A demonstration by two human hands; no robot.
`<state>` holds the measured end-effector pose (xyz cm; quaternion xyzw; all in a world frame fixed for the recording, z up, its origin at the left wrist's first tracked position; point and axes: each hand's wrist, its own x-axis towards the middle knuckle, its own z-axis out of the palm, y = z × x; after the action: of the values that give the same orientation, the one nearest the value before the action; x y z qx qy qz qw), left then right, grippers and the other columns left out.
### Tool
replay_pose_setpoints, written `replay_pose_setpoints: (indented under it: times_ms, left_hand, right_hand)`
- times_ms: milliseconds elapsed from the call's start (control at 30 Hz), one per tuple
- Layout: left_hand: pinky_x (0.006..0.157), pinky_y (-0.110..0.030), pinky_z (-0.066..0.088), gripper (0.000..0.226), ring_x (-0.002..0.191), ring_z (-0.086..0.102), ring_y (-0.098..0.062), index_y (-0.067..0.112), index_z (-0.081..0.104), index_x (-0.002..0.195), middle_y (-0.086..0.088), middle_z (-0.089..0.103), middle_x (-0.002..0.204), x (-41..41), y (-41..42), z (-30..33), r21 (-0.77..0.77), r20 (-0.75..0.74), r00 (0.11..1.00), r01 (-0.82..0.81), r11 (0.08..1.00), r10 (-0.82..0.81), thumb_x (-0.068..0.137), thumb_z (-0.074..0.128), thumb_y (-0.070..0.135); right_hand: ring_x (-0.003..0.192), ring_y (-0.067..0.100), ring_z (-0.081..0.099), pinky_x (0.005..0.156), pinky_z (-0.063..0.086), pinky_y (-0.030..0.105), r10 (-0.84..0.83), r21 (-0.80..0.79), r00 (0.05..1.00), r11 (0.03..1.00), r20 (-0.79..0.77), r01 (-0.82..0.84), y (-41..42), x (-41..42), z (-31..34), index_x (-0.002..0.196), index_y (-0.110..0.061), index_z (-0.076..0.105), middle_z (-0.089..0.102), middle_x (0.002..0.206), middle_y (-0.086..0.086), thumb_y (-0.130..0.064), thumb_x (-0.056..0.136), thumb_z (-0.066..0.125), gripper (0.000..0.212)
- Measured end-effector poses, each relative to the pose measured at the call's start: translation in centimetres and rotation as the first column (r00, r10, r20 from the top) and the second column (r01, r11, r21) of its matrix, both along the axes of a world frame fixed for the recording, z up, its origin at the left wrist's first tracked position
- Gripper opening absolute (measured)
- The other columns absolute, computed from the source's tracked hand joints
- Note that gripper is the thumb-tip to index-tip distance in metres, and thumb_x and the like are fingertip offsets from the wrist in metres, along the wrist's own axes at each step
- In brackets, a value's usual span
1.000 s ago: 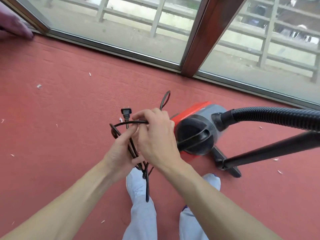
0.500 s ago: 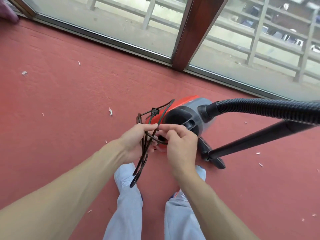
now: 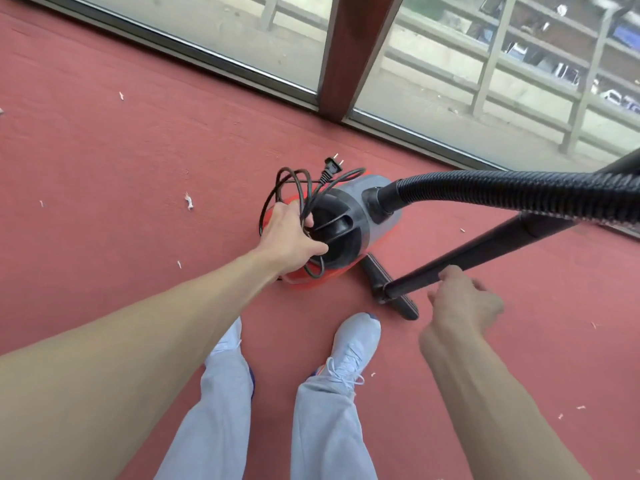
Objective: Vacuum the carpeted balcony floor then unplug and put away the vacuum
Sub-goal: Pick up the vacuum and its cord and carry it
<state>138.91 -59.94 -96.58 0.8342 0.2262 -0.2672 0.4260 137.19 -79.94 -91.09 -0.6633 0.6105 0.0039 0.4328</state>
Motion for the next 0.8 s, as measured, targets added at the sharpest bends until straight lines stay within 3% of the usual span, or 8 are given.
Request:
replay_pose_setpoints:
  times_ms: [67,167,267,333,400,567,667,800]
  left_hand:
    - [0.077,-0.03,0.044,0.05,0.092,0.057,-0.024,0.021,0.05,0.097,-0.002,0.053,0.109,-0.2,-0.4,-0.1,0.048,-0.013,0.998,0.06,0.997,-0.06,0.061,0.085,0.024]
    - [0.092,-0.031,0.047,0.072,0.111,0.06,-0.023,0.022,0.05,0.124,0.002,0.065,0.12,-0.4,-1.2,-0.7,0.049,-0.069,0.988,0.144,0.988,-0.141,0.061,0.085,0.029]
    - [0.093,-0.031,0.048,0.055,0.111,0.062,-0.025,0.023,0.058,0.119,0.0,0.069,0.117,0.2,-1.6,-0.9,0.029,-0.131,0.984,0.128,0.991,-0.123,0.069,0.081,0.028]
    - [0.094,-0.033,0.048,0.048,0.11,0.062,-0.025,0.021,0.061,0.115,-0.001,0.069,0.115,0.4,-1.8,-0.9,-0.004,-0.164,0.984,0.069,0.998,-0.069,0.072,0.08,0.028]
    - [0.096,-0.036,0.048,0.048,0.109,0.062,-0.025,0.019,0.062,0.114,-0.001,0.069,0.112,-0.2,-2.0,-0.4,-0.021,-0.185,0.983,0.01,1.0,-0.014,0.072,0.082,0.029]
    - [0.097,-0.039,0.049,0.051,0.105,0.065,-0.019,0.025,0.065,0.113,0.007,0.072,0.107,-2.0,-1.5,3.5,-0.086,-0.206,0.976,-0.088,0.992,0.069,0.067,0.085,0.03]
    - [0.095,-0.04,0.05,0.048,0.1,0.066,-0.017,0.027,0.065,0.11,0.01,0.073,0.103,-3.3,-0.6,7.7,-0.093,-0.267,0.963,-0.064,0.994,0.037,0.066,0.084,0.03]
    - [0.091,-0.04,0.052,0.046,0.096,0.067,-0.018,0.027,0.066,0.104,0.01,0.073,0.097,-5.5,-0.9,14.9,-0.073,-0.283,0.958,0.024,0.997,-0.044,0.062,0.083,0.033]
  right_hand:
    - [0.101,0.03,0.063,0.089,0.051,0.041,0.063,-0.071,0.998,0.996,0.017,-0.061,-1.4,0.5,0.8,0.116,-0.019,0.044,0.052,0.125,0.008,-0.024,0.073,0.07,0.05]
    - [0.109,0.024,0.057,0.097,0.046,0.04,0.229,-0.116,0.971,0.968,0.065,-0.221,-2.1,1.9,1.0,0.13,-0.021,0.045,0.05,0.129,0.003,-0.033,0.071,0.076,0.067]
    - [0.111,0.026,0.059,0.097,0.049,0.049,0.218,-0.055,0.966,0.976,0.138,-0.213,-2.3,3.2,0.5,0.11,-0.032,0.051,0.059,0.114,-0.002,-0.054,0.059,0.073,0.059]
    - [0.102,0.024,0.062,0.093,0.052,0.05,0.212,-0.043,0.961,0.977,0.178,-0.208,-3.0,3.7,0.3,0.087,-0.035,0.048,0.06,0.095,-0.009,-0.054,0.069,0.072,0.035]
    - [0.099,0.022,0.064,0.091,0.053,0.05,0.241,-0.062,0.95,0.97,0.198,-0.233,-3.5,3.9,0.5,0.078,-0.037,0.045,0.059,0.084,-0.016,-0.052,0.079,0.069,0.028]
    - [0.097,0.018,0.066,0.089,0.054,0.051,0.377,-0.1,0.899,0.926,0.223,-0.363,-4.8,4.1,4.0,0.08,-0.047,0.05,0.061,0.079,-0.026,-0.053,0.079,0.067,0.017]
    - [0.095,0.021,0.064,0.087,0.054,0.054,0.375,-0.093,0.895,0.927,0.239,-0.363,-5.3,4.0,8.4,0.084,-0.043,0.053,0.06,0.079,-0.023,-0.05,0.077,0.066,0.016]
    - [0.086,0.024,0.059,0.086,0.053,0.058,0.301,-0.08,0.931,0.953,0.207,-0.291,-5.8,1.8,15.5,0.089,-0.032,0.054,0.057,0.079,-0.015,-0.032,0.082,0.063,0.012]
